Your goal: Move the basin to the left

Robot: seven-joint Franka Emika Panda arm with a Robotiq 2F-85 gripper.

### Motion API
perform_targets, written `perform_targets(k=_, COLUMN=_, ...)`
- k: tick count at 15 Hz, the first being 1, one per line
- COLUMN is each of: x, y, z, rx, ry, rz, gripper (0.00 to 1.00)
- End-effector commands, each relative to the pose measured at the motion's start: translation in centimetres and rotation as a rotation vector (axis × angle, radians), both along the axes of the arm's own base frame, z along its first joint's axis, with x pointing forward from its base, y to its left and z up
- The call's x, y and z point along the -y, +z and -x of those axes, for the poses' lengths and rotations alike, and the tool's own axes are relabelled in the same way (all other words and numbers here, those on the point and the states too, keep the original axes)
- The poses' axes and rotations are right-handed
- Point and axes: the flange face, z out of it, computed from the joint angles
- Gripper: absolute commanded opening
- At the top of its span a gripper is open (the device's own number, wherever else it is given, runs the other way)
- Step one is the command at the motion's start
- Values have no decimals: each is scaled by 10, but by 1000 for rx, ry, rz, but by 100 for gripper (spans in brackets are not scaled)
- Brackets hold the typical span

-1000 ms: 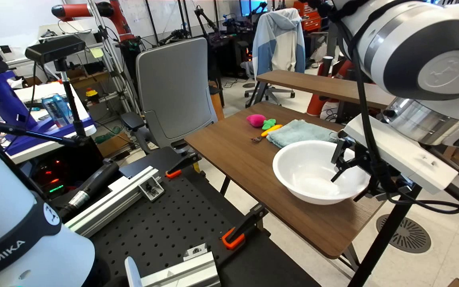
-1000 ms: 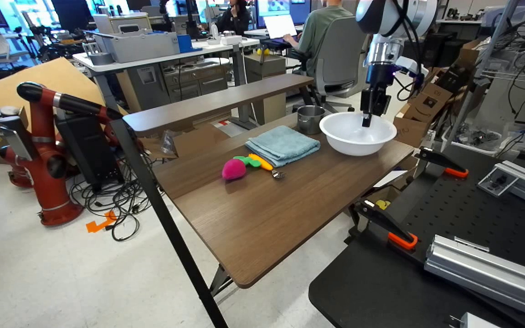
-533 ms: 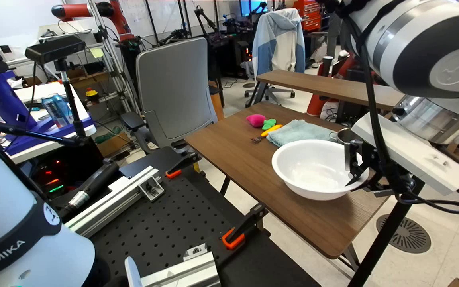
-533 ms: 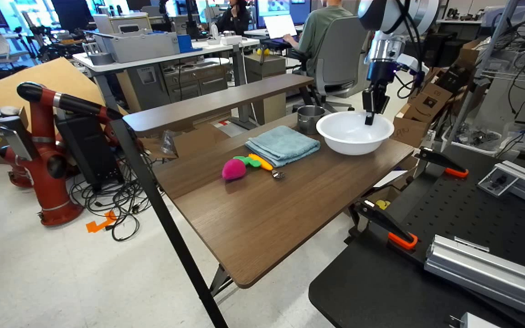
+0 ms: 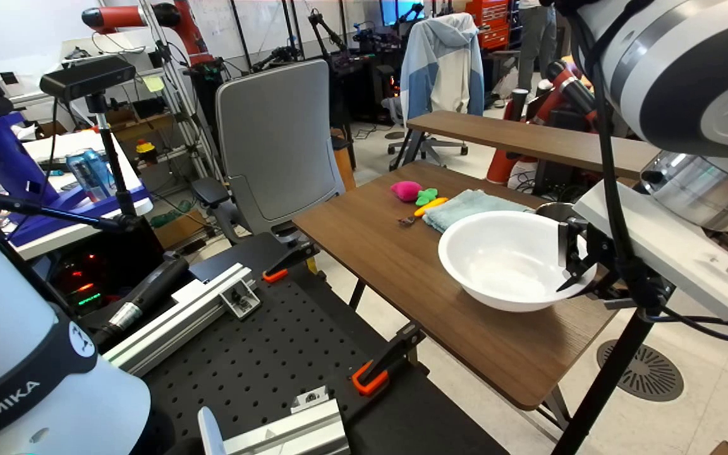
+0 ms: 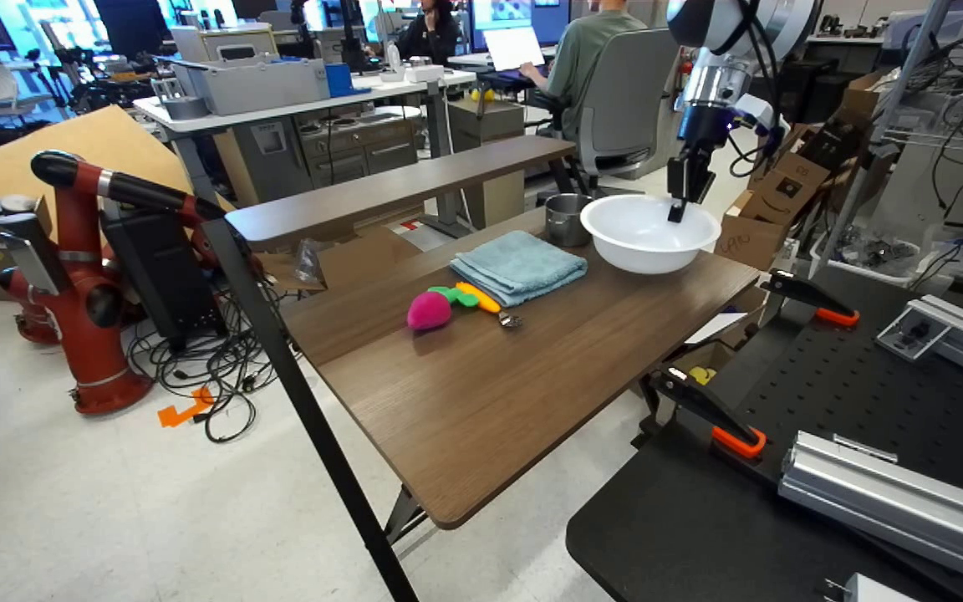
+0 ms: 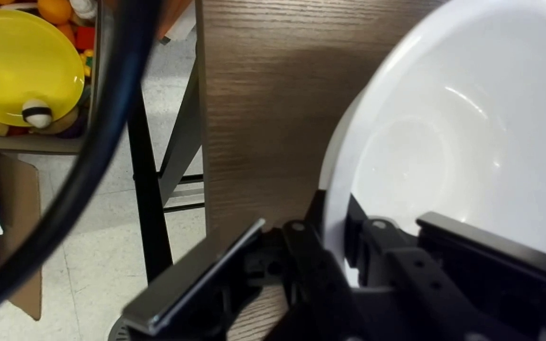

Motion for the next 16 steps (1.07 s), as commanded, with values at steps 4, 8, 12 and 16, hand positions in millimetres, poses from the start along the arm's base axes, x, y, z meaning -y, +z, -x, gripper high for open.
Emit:
perform_targets(k=4, x=-24, y=35, z=-3, rx=96, ry=80, rz=-47, gripper=2)
perform_targets(k=8, x=-68, y=59, z=-2, rx=129, ry=165, rz=-63, gripper=2)
perform_targets(k=12, x=-128, y=69, z=-1, rx=128, ry=259, rz=-74, gripper=2)
perform_targets(k=16, x=-187, y=70, z=-1, rx=104, ry=330, rz=-73, gripper=2)
